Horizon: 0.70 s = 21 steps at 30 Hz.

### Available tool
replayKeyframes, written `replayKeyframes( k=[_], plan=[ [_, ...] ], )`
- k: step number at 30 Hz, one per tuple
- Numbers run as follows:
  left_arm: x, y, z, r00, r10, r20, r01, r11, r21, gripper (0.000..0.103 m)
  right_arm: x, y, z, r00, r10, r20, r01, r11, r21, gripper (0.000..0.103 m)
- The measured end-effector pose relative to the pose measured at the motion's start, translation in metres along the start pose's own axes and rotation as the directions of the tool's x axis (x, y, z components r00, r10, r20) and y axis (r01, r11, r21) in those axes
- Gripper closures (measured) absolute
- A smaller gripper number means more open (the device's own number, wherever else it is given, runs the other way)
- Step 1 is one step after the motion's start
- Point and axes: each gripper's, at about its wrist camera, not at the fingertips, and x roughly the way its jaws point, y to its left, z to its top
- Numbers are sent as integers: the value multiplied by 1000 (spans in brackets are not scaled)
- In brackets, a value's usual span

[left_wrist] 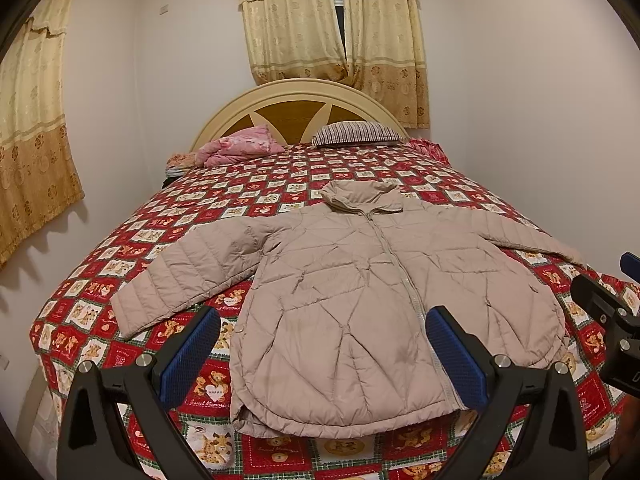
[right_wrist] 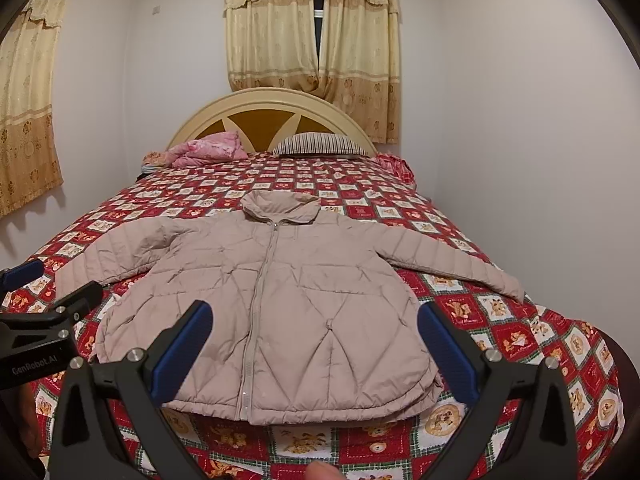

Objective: Fold large clothes

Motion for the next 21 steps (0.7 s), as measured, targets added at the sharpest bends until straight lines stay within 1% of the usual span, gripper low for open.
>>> replayKeyframes(
  k=[21],
  plan=[
    [3,1,-2,1000,4,-6,-4,1000,1,1,-1,1,2,1000,2,-5,-2,1000,3,0]
  ],
)
